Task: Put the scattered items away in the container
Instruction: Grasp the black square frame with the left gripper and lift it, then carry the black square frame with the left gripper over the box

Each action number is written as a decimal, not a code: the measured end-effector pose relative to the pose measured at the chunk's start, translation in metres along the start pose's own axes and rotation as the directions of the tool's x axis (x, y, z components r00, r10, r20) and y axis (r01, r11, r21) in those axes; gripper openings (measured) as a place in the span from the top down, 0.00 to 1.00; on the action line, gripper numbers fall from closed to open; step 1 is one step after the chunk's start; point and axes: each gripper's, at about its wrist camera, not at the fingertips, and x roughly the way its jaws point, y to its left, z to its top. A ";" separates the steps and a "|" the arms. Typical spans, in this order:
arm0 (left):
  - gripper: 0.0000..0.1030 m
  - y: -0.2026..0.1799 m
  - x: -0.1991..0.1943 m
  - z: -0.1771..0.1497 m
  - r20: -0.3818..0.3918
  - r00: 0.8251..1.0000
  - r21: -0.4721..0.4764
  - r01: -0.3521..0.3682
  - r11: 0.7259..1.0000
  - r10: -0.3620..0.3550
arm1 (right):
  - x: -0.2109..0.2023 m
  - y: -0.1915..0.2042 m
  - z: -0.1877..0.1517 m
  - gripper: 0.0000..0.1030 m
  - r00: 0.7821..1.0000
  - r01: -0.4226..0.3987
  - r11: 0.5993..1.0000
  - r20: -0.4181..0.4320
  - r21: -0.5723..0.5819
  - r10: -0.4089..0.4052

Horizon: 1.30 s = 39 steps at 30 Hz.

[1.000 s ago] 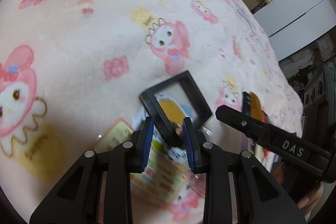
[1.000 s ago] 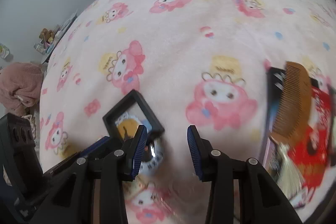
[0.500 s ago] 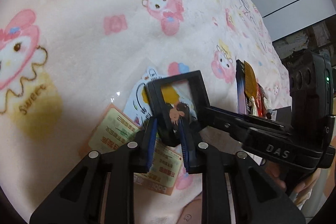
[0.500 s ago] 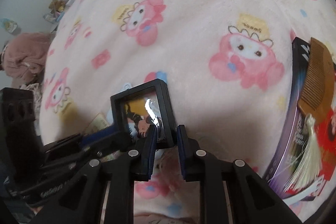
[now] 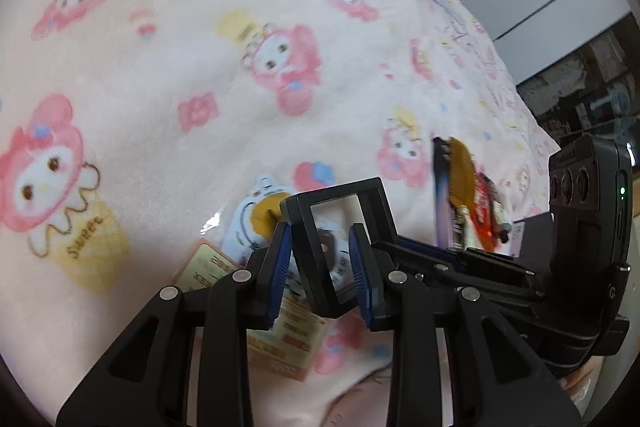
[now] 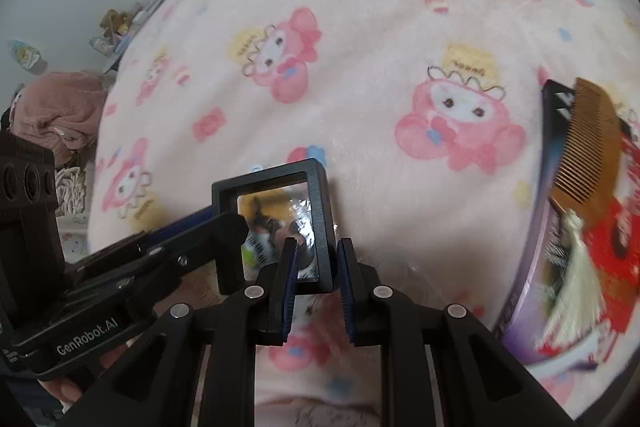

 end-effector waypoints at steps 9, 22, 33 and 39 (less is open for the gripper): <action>0.73 -0.050 -0.036 -0.016 0.011 0.998 0.104 0.063 0.993 -0.065 | -0.072 -0.008 -0.043 0.84 0.995 0.013 0.998 0.096 0.056 -0.018; 0.73 -0.163 -0.066 -0.062 -0.030 0.980 0.294 0.198 0.935 -0.197 | -0.188 -0.043 -0.129 0.82 0.952 0.045 0.989 0.293 0.143 -0.086; 0.66 -0.293 -0.020 -0.113 -0.152 0.952 0.413 0.306 0.858 -0.266 | -0.247 -0.135 -0.200 0.82 0.927 0.075 0.945 0.327 0.317 -0.183; 0.66 -0.349 0.022 -0.133 -0.214 0.944 0.456 0.325 0.829 -0.252 | -0.254 -0.190 -0.215 0.82 0.932 0.139 0.932 0.275 0.334 -0.238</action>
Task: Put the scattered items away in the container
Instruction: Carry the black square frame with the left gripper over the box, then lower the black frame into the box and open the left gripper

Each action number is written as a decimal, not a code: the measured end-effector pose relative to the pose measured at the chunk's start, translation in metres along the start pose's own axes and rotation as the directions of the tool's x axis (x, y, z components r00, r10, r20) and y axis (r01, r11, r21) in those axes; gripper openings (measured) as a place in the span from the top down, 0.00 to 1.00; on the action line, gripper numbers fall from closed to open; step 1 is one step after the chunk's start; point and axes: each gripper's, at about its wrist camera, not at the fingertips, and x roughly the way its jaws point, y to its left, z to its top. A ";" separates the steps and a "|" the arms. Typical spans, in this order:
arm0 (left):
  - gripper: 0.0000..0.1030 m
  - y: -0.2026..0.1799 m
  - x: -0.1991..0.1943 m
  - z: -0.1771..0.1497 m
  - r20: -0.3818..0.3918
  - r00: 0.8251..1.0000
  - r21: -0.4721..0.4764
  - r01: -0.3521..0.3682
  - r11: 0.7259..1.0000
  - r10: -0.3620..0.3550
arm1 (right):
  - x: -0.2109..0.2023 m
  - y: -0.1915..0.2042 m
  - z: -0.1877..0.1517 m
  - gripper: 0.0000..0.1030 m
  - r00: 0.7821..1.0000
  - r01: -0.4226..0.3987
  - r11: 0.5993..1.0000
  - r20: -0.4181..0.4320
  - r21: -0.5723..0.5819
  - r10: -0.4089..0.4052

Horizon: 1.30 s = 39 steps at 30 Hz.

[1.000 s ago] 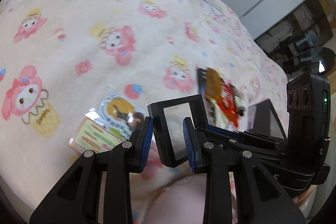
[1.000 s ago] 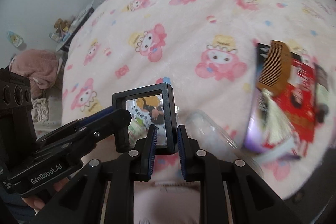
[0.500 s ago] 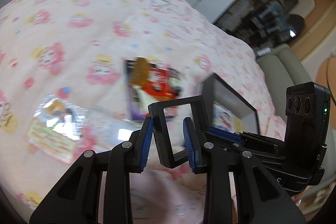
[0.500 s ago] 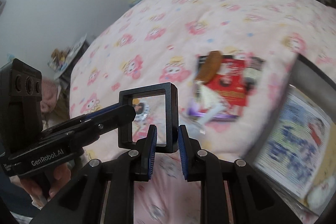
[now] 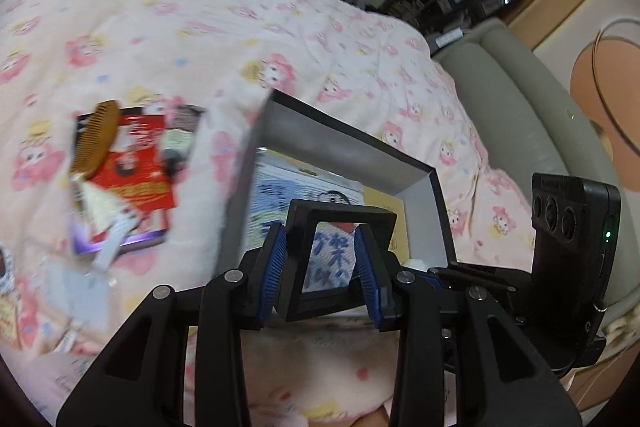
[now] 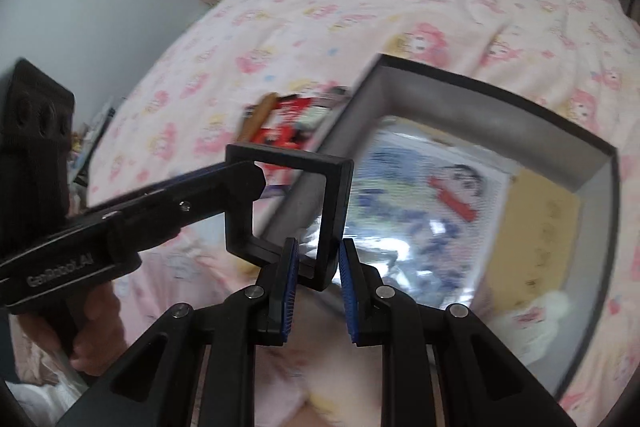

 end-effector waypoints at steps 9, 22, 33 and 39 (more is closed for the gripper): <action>0.66 -0.027 0.078 -0.012 -0.130 0.984 0.130 -0.103 0.986 0.120 | 0.045 -0.082 -0.013 0.82 0.981 -0.124 0.965 -0.119 0.230 0.155; 0.64 -0.010 0.104 -0.015 -0.227 0.960 0.076 -0.153 0.985 0.166 | 0.054 -0.081 -0.019 0.82 0.982 -0.093 0.961 -0.137 0.259 0.132; 0.61 -0.050 0.107 -0.029 -0.177 0.960 0.252 -0.170 0.953 0.218 | 0.018 -0.102 -0.017 0.82 0.990 0.142 0.949 -0.018 0.283 -0.143; 0.61 -0.062 0.126 -0.035 -0.190 0.925 0.354 -0.249 0.902 0.330 | 0.022 -0.114 -0.019 0.82 0.989 0.144 0.929 -0.026 0.341 -0.144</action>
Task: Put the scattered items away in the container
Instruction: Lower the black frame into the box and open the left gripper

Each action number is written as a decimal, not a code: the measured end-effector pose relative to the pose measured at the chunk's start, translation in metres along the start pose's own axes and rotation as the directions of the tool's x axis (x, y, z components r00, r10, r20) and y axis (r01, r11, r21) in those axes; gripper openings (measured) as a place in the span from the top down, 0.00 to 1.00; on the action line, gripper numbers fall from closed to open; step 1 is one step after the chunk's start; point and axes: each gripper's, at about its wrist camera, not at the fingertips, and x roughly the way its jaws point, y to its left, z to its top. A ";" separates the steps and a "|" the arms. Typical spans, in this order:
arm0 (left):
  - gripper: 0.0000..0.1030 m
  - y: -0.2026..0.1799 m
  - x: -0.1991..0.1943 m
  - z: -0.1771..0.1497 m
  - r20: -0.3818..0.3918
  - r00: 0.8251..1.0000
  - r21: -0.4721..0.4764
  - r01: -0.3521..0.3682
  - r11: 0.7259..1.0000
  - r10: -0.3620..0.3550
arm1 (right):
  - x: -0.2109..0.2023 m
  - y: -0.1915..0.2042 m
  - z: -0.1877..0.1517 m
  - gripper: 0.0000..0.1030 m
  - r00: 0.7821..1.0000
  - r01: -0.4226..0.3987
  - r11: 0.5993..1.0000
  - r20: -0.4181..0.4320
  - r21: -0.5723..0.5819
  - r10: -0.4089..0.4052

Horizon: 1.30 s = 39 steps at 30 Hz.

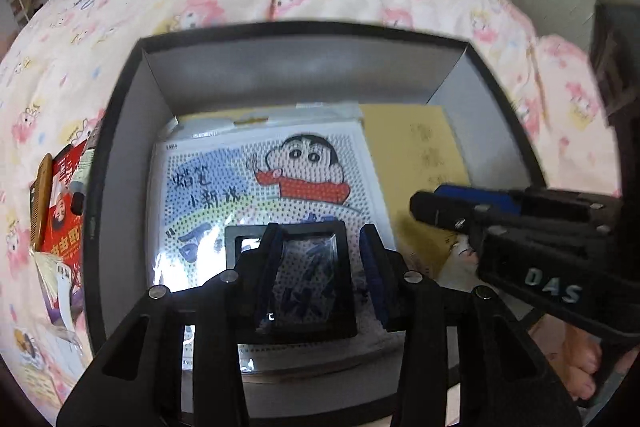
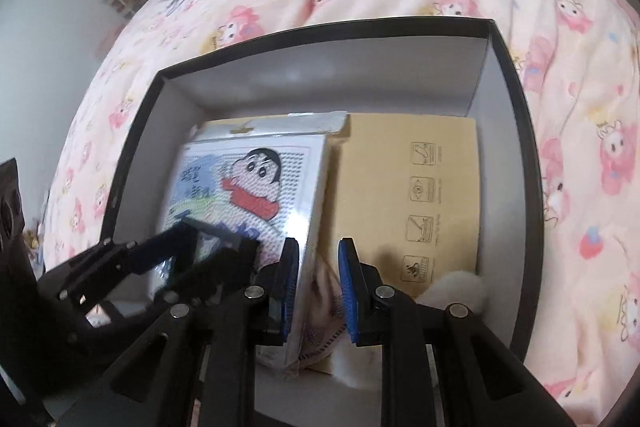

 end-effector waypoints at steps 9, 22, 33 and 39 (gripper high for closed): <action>0.61 0.038 -0.016 -0.015 0.011 1.000 -0.067 0.028 0.997 -0.027 | 0.007 0.008 0.002 0.82 1.000 0.013 0.998 -0.010 -0.055 -0.013; 0.61 0.058 0.013 0.011 -0.049 0.997 -0.140 0.050 0.989 -0.058 | 0.028 0.024 0.001 0.82 0.998 0.007 0.994 -0.057 -0.106 -0.013; 0.60 0.052 -0.025 -0.009 0.008 0.997 -0.090 0.077 0.993 -0.077 | 0.007 0.016 0.001 0.82 0.999 0.033 0.994 -0.005 -0.109 -0.034; 0.56 0.020 -0.013 -0.011 -0.029 0.999 0.024 0.020 1.000 -0.019 | -0.006 -0.008 0.005 0.82 1.000 -0.024 1.000 0.009 -0.013 0.024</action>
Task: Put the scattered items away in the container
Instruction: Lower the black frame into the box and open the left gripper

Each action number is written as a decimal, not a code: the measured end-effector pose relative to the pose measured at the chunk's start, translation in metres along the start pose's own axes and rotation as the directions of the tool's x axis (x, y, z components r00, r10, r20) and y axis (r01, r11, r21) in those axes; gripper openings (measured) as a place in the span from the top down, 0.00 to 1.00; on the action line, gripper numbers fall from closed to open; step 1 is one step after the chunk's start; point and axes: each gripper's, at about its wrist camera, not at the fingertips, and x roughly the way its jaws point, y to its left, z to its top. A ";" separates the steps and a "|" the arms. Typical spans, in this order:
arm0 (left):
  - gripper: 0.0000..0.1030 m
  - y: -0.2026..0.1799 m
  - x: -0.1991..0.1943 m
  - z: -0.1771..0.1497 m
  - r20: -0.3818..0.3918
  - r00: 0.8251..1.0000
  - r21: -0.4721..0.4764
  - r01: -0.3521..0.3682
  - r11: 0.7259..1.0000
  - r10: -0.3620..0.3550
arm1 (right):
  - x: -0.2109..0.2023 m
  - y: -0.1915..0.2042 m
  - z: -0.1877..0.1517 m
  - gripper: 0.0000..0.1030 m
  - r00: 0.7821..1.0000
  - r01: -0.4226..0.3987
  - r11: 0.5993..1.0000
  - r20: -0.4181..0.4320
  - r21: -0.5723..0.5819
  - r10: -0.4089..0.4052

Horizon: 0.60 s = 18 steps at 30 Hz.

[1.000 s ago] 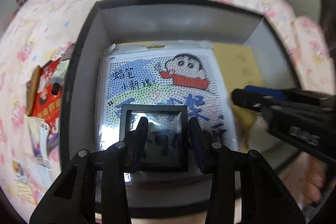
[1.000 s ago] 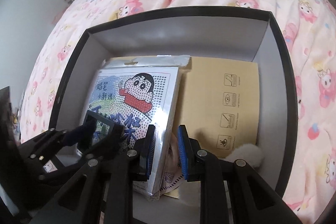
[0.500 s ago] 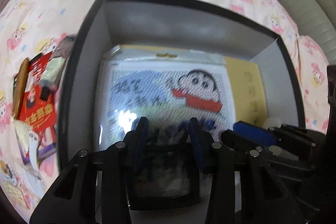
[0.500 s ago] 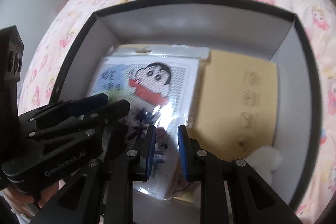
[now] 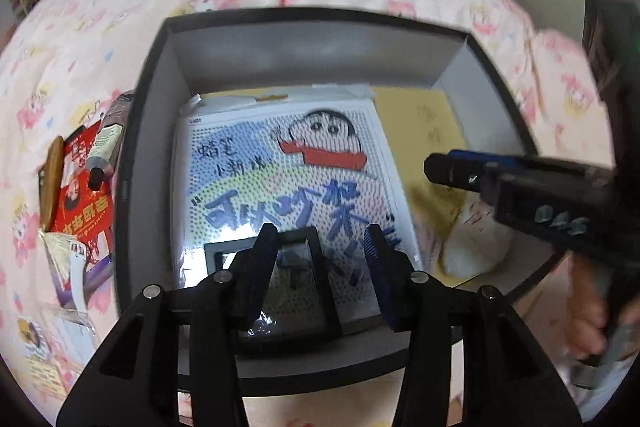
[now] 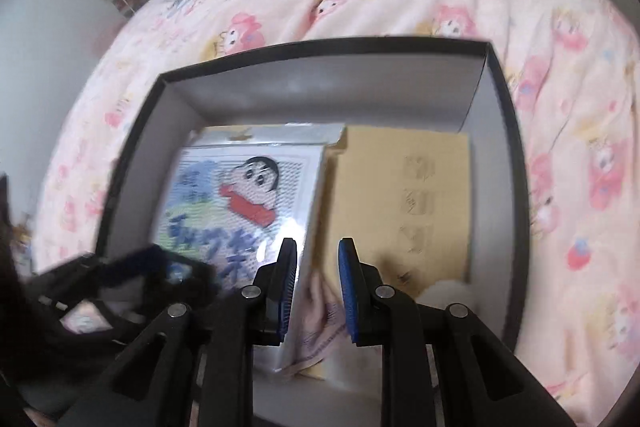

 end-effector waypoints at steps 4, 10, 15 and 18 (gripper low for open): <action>0.65 0.002 0.007 -0.010 -0.022 0.997 -0.003 -0.071 0.997 0.071 | 0.006 0.012 -0.002 0.80 0.999 -0.032 0.999 -0.031 -0.024 0.031; 0.72 0.027 0.001 -0.019 -0.056 0.981 -0.042 -0.190 0.981 0.187 | 0.009 0.022 -0.013 0.80 0.999 0.007 0.998 -0.048 -0.070 -0.010; 0.71 0.035 -0.014 -0.016 0.001 0.996 -0.073 -0.088 0.993 0.088 | 0.013 0.023 -0.012 0.79 0.998 0.026 0.996 -0.051 -0.084 -0.030; 0.71 0.045 -0.016 -0.007 0.043 0.999 -0.121 -0.016 0.992 0.021 | 0.015 0.018 -0.010 0.79 0.998 0.034 0.997 -0.044 -0.065 -0.037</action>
